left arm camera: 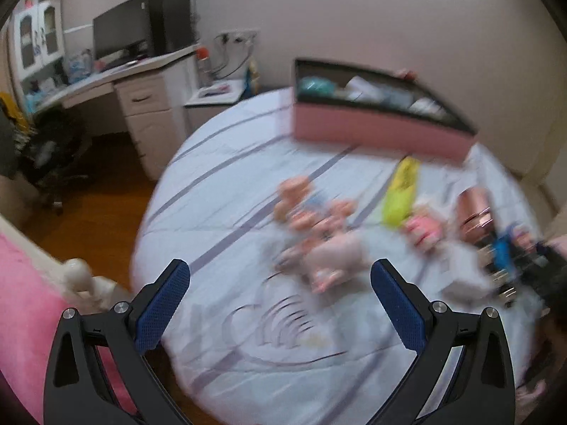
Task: Organize rigid objects
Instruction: 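Grasp the pink block figure with right tool while left tool grasps the doll, then carry the doll and block figure into the pink box and release both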
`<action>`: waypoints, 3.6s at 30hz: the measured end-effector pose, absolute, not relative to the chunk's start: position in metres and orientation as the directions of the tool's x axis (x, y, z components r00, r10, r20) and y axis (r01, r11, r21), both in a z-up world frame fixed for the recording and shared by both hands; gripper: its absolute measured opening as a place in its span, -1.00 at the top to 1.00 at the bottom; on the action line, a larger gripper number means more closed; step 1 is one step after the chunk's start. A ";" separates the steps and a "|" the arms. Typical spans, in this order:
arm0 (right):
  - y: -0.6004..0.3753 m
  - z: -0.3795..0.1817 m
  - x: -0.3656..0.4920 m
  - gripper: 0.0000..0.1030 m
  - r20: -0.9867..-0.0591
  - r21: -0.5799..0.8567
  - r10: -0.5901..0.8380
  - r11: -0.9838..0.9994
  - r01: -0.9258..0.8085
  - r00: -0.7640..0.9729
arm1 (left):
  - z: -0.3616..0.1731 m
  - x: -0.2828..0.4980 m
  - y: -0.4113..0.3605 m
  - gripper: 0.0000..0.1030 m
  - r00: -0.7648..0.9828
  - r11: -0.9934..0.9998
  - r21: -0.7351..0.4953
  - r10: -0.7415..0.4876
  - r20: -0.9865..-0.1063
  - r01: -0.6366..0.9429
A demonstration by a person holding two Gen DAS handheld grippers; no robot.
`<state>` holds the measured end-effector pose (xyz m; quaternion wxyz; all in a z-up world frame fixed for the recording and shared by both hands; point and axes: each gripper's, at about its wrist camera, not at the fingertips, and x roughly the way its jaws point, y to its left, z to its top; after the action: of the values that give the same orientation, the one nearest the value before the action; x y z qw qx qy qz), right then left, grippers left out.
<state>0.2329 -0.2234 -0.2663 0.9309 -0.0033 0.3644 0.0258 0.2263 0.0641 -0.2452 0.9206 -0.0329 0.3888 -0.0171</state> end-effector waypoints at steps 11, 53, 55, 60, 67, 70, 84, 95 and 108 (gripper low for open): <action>-0.223 -0.266 0.233 -0.08 -0.679 0.017 0.050 0.998 -0.053 0.733 | -0.269 0.276 0.053 -0.67 0.660 0.998 -0.044 -0.001 -0.751 -0.048; -0.188 -0.178 0.249 -0.03 -0.535 0.045 0.174 0.983 -0.178 0.826 | -0.177 0.249 0.013 0.16 0.815 0.978 0.004 -0.172 -0.554 0.209; -0.188 -0.172 0.254 -0.03 -0.522 0.053 0.187 0.981 -0.187 0.832 | -0.170 0.251 0.009 0.16 0.825 0.977 0.015 -0.172 -0.539 0.213; -0.188 -0.156 0.270 -0.04 -0.496 0.078 0.224 0.974 -0.214 0.839 | -0.145 0.264 -0.003 0.16 0.855 0.972 0.044 -0.181 -0.487 0.231; -0.181 -0.141 0.299 -0.04 -0.481 0.058 0.236 0.969 -0.238 0.845 | -0.123 0.296 -0.014 0.16 0.874 0.965 0.097 -0.174 -0.453 0.243; -0.179 -0.138 0.316 -0.04 -0.485 0.057 0.246 0.966 -0.251 0.839 | -0.121 0.319 -0.015 0.15 0.869 0.964 0.098 -0.176 -0.462 0.247; -0.182 -0.176 0.447 -0.04 -0.648 -0.003 0.159 0.978 -0.211 0.745 | -0.165 0.461 -0.054 0.15 0.726 0.937 0.078 -0.209 -0.656 0.341; -0.190 -0.211 0.498 -0.04 -0.731 -0.022 0.107 0.983 -0.180 0.674 | -0.202 0.520 -0.074 0.14 0.674 0.942 0.104 -0.150 -0.723 0.320; -0.196 -0.170 0.456 -0.56 -0.640 0.051 0.166 0.983 -0.174 0.751 | -0.146 0.461 -0.042 -0.76 0.790 0.968 0.057 -0.164 -0.591 0.244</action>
<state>0.4556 -0.1956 -0.1701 0.9356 -0.0058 0.3412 0.0907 0.4609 -0.0420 -0.1461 0.9438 0.0652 0.3056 -0.1080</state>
